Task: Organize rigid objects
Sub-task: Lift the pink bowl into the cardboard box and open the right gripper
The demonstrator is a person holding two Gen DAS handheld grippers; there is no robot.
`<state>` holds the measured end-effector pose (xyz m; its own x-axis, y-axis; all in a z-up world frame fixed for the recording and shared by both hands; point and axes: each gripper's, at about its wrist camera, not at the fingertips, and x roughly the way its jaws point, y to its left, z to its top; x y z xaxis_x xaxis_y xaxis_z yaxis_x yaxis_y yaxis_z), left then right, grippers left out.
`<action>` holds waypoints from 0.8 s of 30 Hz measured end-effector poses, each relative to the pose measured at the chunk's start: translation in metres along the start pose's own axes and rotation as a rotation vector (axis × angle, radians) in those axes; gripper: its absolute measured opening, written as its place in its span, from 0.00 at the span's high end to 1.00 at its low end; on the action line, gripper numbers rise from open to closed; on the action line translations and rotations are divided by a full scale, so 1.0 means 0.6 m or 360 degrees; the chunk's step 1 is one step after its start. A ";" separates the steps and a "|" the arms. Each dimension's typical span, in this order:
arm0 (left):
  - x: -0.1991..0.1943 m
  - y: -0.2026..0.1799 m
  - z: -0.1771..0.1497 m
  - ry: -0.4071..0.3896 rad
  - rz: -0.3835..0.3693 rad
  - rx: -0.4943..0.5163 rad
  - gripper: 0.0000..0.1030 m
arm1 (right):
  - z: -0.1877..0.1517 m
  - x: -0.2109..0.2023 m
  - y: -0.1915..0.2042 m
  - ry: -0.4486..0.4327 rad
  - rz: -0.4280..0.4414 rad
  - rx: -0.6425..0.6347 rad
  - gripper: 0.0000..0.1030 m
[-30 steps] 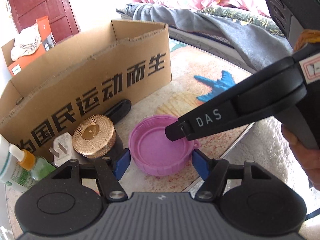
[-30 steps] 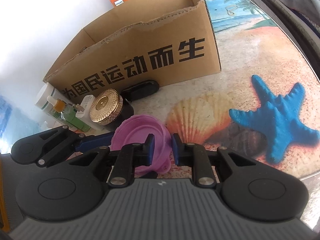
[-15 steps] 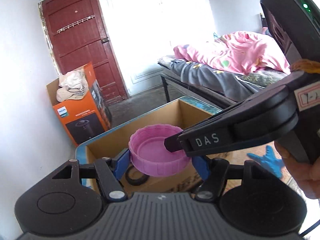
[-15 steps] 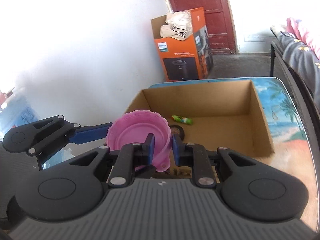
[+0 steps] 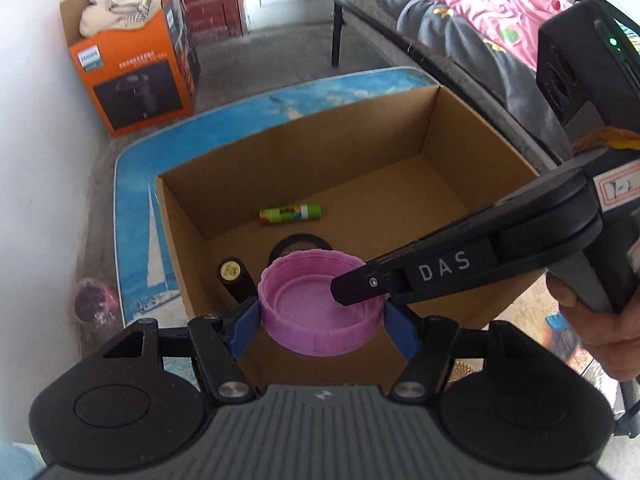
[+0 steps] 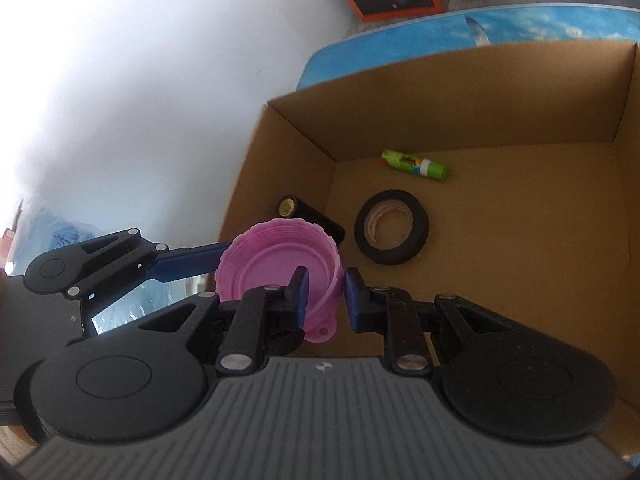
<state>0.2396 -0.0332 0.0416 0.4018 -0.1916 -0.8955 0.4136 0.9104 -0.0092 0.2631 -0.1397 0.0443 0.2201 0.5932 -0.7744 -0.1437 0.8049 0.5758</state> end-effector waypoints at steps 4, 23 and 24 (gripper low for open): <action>0.033 0.001 0.008 0.0111 0.0008 0.0019 0.33 | 0.008 0.034 -0.016 0.0135 0.0005 0.0048 0.81; 0.077 -0.008 0.025 0.0337 0.0037 0.0065 0.33 | 0.031 0.108 -0.030 0.0370 -0.0035 0.0117 0.76; 0.076 -0.008 0.024 0.0338 0.0035 0.0061 0.33 | 0.031 0.106 -0.031 0.0361 -0.0034 0.0118 0.76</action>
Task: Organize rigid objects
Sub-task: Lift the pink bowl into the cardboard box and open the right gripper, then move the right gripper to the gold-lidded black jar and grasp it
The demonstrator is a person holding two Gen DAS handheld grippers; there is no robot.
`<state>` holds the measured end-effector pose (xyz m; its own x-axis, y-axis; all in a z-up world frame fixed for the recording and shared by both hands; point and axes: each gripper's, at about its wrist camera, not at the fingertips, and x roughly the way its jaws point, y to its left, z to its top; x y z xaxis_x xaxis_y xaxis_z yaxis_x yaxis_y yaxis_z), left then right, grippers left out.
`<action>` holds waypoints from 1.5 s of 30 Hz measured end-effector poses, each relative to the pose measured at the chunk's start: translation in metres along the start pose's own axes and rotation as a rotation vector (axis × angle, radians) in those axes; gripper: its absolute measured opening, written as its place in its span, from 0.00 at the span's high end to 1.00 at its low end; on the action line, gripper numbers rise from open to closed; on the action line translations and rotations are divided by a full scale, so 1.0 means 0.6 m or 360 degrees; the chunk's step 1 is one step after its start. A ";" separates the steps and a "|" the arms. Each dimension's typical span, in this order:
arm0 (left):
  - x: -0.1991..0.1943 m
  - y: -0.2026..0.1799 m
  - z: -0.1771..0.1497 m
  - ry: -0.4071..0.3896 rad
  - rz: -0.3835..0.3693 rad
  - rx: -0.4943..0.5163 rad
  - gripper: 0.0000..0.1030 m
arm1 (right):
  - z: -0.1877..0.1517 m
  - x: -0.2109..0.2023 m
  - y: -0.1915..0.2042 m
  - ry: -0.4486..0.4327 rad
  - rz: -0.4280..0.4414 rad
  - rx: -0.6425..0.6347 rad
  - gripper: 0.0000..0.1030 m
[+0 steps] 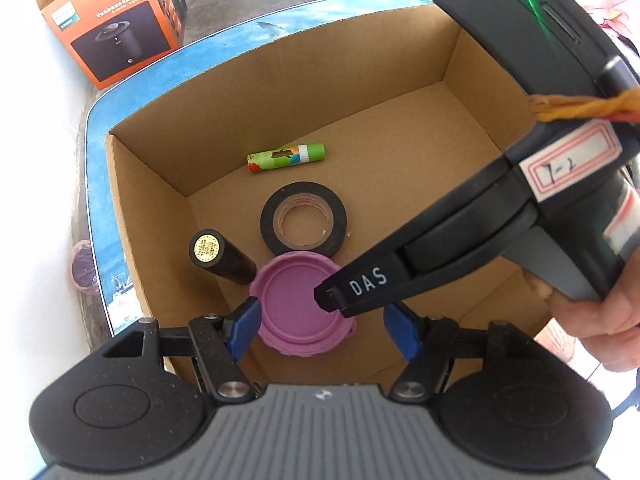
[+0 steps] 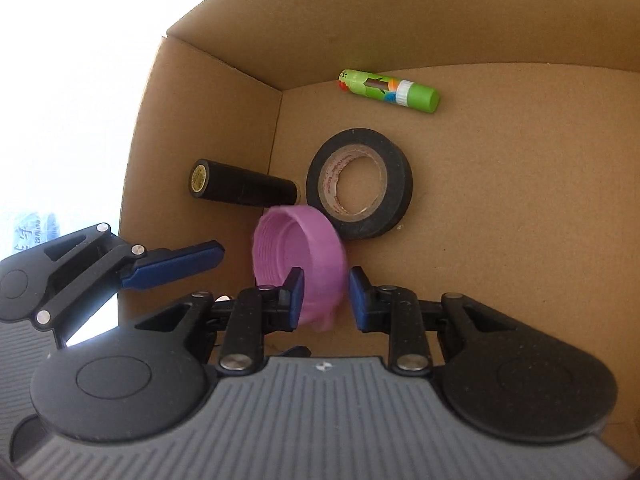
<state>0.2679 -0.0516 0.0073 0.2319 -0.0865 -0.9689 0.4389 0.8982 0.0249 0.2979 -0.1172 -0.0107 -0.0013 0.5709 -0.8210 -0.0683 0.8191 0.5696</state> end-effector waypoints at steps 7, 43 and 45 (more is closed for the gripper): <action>-0.042 -0.001 -0.019 -0.0150 -0.0016 -0.0033 0.33 | -0.025 -0.031 -0.009 -0.0150 0.0111 0.0049 0.73; -0.153 -0.046 -0.326 -0.0909 0.0003 -0.0170 0.29 | 0.028 0.013 0.061 -0.0108 -0.0137 -0.0143 0.72; -0.149 -0.037 -0.328 -0.0906 -0.0016 -0.0188 0.29 | 0.020 0.026 0.065 -0.0034 -0.0097 -0.0161 0.71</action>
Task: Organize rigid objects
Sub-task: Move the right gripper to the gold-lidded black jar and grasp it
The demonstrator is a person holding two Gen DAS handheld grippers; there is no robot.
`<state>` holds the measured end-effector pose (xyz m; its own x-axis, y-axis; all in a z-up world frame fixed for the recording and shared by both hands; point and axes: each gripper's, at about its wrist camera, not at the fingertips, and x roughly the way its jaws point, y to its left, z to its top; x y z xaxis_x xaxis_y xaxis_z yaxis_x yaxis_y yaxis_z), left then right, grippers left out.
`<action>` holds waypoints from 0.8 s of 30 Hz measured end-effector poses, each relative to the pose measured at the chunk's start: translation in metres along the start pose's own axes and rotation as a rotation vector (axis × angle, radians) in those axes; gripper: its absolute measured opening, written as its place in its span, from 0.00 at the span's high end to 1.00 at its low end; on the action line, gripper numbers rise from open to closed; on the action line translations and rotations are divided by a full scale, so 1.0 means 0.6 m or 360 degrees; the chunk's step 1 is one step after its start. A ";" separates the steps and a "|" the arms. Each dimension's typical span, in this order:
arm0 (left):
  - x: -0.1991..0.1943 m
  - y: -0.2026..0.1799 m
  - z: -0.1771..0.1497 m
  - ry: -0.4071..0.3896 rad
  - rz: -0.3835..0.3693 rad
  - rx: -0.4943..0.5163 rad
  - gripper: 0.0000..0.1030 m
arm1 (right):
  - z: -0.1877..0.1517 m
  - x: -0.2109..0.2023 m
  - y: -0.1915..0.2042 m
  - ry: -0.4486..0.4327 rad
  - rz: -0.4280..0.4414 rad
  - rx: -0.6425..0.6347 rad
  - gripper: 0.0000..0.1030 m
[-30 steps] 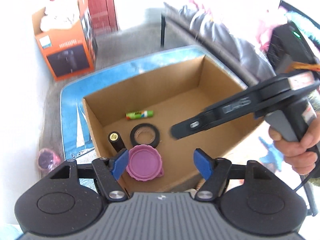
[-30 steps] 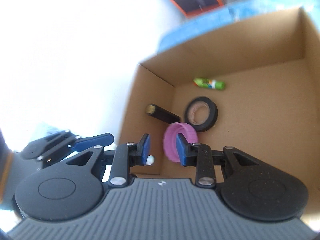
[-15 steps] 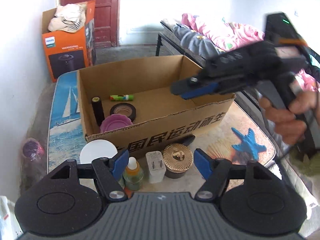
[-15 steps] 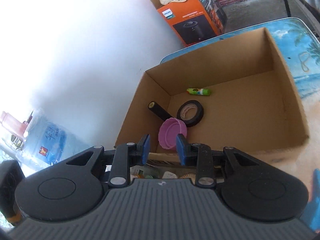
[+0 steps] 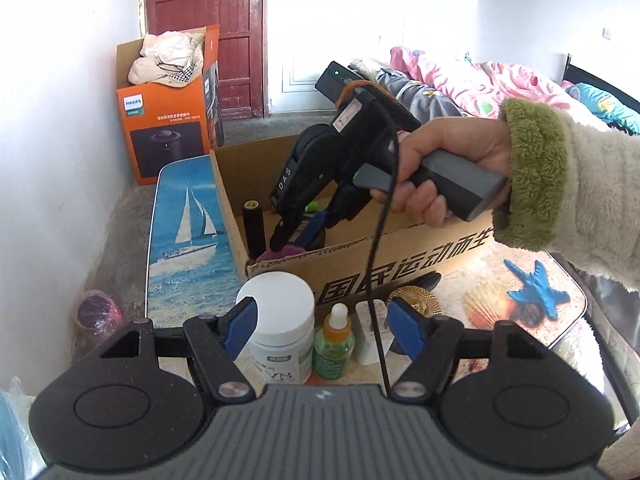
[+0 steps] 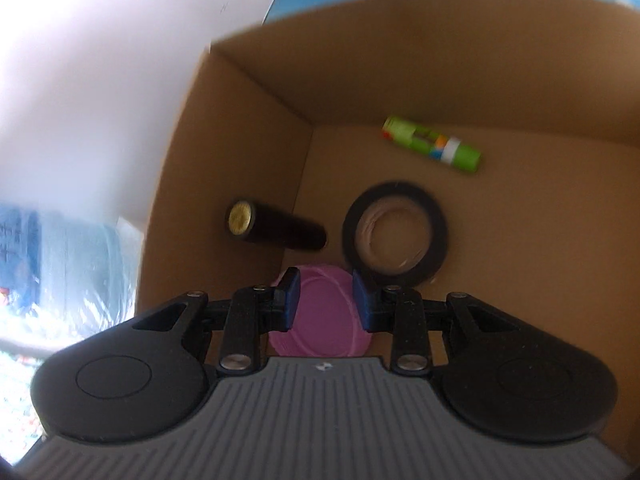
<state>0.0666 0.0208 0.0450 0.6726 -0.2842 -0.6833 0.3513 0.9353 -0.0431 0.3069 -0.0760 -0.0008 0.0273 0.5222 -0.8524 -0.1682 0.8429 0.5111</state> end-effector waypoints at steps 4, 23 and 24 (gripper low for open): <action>0.004 0.008 -0.006 0.0005 -0.0015 -0.0026 0.29 | -0.030 -0.042 0.003 -0.0088 -0.0011 -0.0025 0.72; 0.066 -0.135 -0.056 0.0072 -0.0144 0.0335 0.25 | -0.447 -0.206 -0.050 -0.1036 -0.0186 -0.0006 0.61; 0.076 -0.145 -0.061 0.0083 -0.0117 0.0355 0.26 | -0.454 -0.191 -0.054 -0.1054 -0.0197 0.0007 0.61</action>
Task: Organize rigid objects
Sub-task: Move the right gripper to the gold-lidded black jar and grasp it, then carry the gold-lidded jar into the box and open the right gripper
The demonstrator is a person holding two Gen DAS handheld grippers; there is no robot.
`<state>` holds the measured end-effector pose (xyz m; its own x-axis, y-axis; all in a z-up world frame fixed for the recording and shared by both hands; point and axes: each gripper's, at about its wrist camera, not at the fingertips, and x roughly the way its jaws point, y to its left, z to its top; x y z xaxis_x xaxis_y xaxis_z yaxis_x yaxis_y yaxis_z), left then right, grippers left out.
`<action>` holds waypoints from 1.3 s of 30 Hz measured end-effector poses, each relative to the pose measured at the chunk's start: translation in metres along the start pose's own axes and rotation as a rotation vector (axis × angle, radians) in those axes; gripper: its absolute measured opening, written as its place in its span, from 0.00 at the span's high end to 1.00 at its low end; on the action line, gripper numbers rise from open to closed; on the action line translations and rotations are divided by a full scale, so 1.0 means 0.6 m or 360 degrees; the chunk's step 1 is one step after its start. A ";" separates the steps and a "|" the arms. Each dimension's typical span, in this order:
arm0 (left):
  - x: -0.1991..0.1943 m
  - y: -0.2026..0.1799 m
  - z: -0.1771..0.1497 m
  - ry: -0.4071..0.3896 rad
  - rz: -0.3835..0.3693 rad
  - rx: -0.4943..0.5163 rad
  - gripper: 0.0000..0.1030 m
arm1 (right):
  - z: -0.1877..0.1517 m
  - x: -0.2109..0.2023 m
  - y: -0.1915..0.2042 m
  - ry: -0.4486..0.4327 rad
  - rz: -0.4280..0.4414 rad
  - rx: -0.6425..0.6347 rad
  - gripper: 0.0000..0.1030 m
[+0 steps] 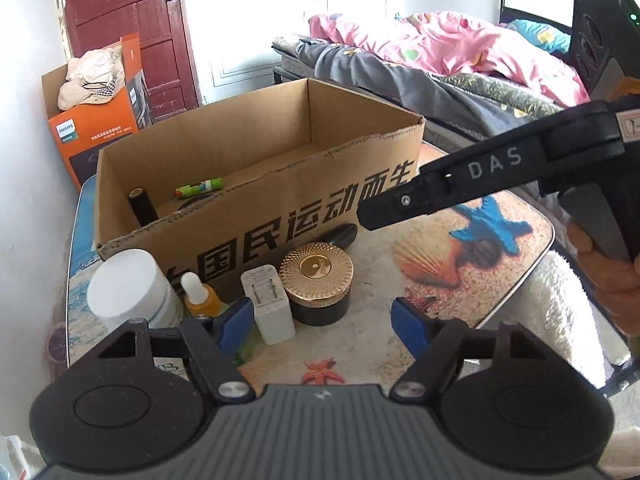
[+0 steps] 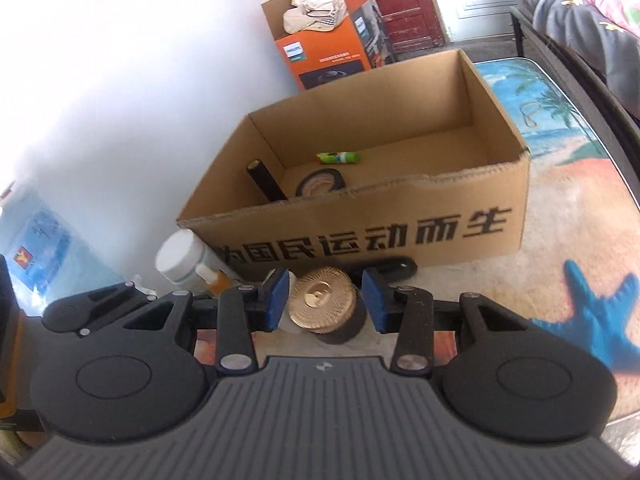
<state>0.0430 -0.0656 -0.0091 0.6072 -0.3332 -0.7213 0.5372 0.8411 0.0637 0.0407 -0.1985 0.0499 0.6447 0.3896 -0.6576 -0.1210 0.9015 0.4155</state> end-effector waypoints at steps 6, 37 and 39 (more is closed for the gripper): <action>0.062 -0.035 -0.011 0.0087 0.0136 0.0070 0.32 | -0.034 0.054 -0.039 0.0015 0.0110 0.0171 0.61; 0.084 -0.074 -0.035 0.0037 0.0068 0.0183 0.34 | -0.055 0.047 -0.087 0.0166 0.0251 0.0397 0.63; 0.082 -0.076 -0.035 0.0013 0.0106 0.0218 0.33 | -0.055 0.043 -0.090 0.0151 0.0227 0.0400 0.63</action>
<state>0.0364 -0.1113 -0.0617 0.6396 -0.2748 -0.7179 0.5710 0.7951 0.2044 0.0392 -0.2309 -0.0101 0.5599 0.5353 -0.6325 -0.0068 0.7663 0.6424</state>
